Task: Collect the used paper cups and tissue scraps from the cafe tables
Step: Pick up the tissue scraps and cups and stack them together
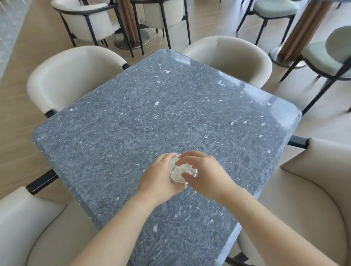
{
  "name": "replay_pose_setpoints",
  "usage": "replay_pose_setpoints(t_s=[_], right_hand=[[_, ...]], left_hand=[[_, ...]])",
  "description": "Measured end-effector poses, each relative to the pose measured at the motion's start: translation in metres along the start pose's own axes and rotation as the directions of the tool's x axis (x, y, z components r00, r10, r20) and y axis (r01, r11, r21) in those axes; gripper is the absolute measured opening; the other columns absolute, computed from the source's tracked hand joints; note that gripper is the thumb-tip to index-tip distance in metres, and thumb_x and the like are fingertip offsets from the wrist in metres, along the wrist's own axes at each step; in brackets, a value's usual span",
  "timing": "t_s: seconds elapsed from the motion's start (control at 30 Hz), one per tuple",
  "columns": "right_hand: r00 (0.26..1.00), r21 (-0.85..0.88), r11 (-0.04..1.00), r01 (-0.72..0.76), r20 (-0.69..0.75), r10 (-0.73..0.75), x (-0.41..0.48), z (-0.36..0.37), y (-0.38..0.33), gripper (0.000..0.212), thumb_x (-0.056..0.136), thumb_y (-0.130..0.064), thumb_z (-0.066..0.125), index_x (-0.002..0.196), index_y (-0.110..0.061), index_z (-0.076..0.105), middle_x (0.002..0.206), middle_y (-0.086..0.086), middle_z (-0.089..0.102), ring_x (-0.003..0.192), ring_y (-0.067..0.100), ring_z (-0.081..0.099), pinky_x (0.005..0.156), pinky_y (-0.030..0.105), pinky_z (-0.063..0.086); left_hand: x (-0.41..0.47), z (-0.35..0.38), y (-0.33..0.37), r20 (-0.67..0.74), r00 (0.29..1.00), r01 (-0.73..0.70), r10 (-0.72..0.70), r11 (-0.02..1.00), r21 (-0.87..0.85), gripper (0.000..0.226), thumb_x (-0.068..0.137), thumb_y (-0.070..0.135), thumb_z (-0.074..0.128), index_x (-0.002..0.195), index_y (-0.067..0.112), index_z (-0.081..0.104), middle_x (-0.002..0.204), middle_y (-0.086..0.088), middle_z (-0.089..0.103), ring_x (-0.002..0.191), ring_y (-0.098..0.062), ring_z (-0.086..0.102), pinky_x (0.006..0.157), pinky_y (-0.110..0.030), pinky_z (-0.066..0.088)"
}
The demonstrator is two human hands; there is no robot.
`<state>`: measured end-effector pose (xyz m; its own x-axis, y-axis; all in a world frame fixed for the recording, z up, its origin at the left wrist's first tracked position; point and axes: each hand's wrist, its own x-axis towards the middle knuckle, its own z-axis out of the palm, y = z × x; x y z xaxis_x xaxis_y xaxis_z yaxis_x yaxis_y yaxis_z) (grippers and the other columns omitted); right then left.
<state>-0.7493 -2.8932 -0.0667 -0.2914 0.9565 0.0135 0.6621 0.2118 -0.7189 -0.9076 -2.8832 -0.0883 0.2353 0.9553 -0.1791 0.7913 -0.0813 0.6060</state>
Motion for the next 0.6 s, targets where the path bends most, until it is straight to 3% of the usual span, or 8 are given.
replay_pose_setpoints(t_s=[0.13,0.3,0.6], right_hand=[[0.997,0.034,0.999,0.041,-0.07,-0.038,-0.016,-0.003,-0.014,0.025,0.081,-0.003,0.058,0.097,-0.019,0.068,0.11,-0.008,0.061,0.094,0.008,0.056,0.078,0.012,0.039],[0.985,0.003,0.993,0.115,-0.13,-0.114,-0.034,-0.007,-0.042,0.038,0.076,0.012,0.045,0.093,-0.012,0.068,0.106,0.0,0.062,0.094,0.019,0.059,0.079,0.028,0.047],[0.976,-0.099,0.979,0.18,-0.103,-0.19,-0.086,0.016,-0.108,0.027,0.078,0.003,0.056,0.095,-0.015,0.067,0.107,-0.001,0.059,0.092,0.019,0.055,0.077,0.028,0.046]], left_hand=[[-0.013,-0.008,0.011,-0.032,0.999,-0.037,0.037,0.999,-0.008,0.085,0.06,0.047,0.076,0.134,0.032,0.035,0.133,0.015,0.044,0.111,-0.008,0.052,0.085,-0.03,0.047],[-0.036,-0.025,0.022,-0.092,0.991,-0.102,0.097,0.993,-0.054,0.084,0.059,0.043,0.077,0.133,0.029,0.039,0.132,0.013,0.046,0.111,-0.01,0.053,0.089,-0.034,0.047],[-0.127,-0.057,0.007,-0.178,0.975,-0.142,0.135,0.989,-0.028,0.083,0.059,0.045,0.078,0.132,0.027,0.042,0.131,0.015,0.046,0.11,-0.006,0.053,0.088,-0.028,0.047]])
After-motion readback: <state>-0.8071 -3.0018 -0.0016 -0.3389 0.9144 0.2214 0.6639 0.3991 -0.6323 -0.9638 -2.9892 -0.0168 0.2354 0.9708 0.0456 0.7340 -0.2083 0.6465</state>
